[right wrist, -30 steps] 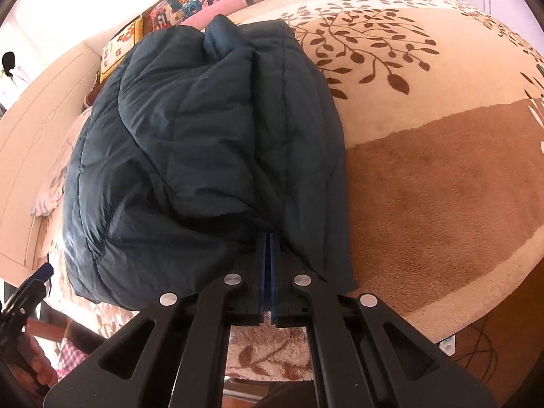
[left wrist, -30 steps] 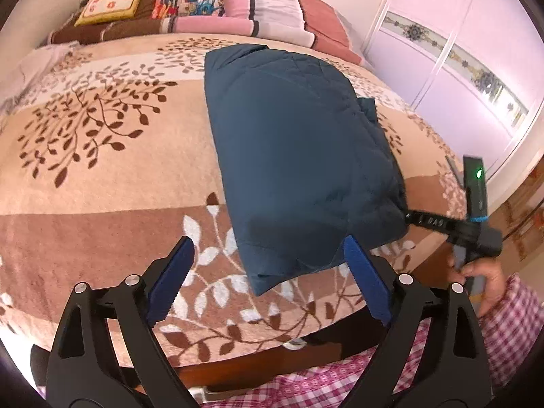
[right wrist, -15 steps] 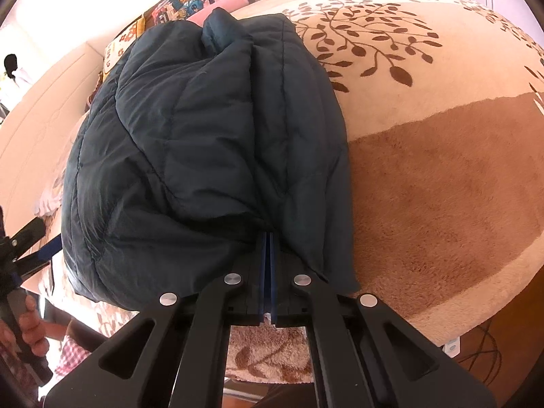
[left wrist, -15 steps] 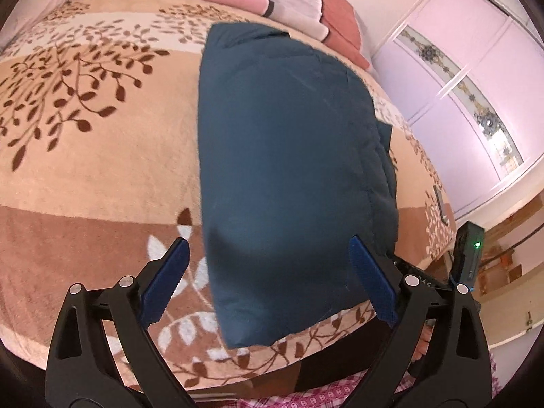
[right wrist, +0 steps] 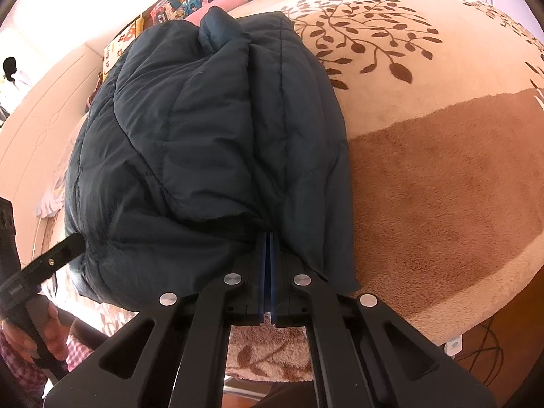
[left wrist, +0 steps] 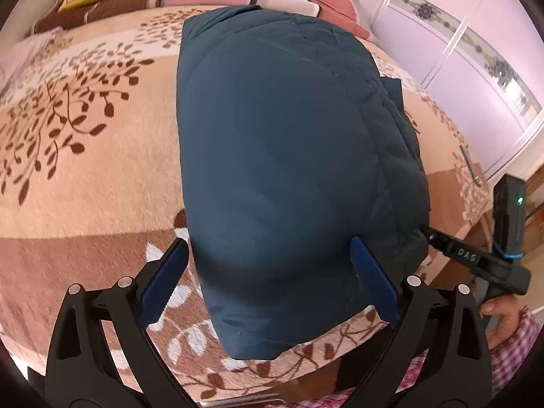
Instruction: Fold large clothes
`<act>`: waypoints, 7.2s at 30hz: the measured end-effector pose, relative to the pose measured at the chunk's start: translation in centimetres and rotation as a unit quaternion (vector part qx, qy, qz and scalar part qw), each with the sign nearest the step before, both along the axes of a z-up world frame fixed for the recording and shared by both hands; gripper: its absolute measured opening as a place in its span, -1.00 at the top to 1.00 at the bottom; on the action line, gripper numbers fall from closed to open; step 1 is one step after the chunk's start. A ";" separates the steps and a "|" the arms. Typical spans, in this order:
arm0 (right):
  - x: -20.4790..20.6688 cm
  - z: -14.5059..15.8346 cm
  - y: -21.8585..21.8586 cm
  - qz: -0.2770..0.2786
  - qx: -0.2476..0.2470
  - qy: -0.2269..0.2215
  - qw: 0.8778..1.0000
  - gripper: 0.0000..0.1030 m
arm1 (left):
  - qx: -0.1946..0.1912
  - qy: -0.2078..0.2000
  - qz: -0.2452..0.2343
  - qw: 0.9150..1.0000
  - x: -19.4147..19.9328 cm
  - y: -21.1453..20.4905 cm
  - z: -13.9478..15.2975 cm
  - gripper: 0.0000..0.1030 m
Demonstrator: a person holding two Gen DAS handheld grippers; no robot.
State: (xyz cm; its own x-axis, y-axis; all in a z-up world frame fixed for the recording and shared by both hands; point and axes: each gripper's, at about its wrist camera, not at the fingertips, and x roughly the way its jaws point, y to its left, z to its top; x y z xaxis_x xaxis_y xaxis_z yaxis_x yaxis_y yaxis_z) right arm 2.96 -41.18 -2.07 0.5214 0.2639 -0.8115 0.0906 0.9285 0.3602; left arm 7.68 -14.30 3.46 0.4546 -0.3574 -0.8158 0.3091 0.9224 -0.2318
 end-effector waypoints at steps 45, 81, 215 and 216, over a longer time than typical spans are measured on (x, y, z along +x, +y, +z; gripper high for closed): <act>6.4 -1.3 -3.8 -0.020 0.152 0.065 0.986 -0.81 | 0.023 0.001 -0.024 0.999 1.0 -0.5 -0.6 -0.37; 13.4 5.1 24.2 0.189 0.010 -0.092 0.978 0.47 | 0.097 -0.113 0.097 0.984 6.9 20.1 2.4 0.15; -6.2 1.6 27.3 0.200 -0.179 -0.009 0.963 -0.48 | 0.111 0.013 0.166 0.980 -9.0 17.3 -2.3 -0.29; -6.2 1.7 27.3 0.200 -0.179 -0.008 0.963 -0.48 | 0.111 0.013 0.166 0.980 -9.0 17.3 -2.3 -0.29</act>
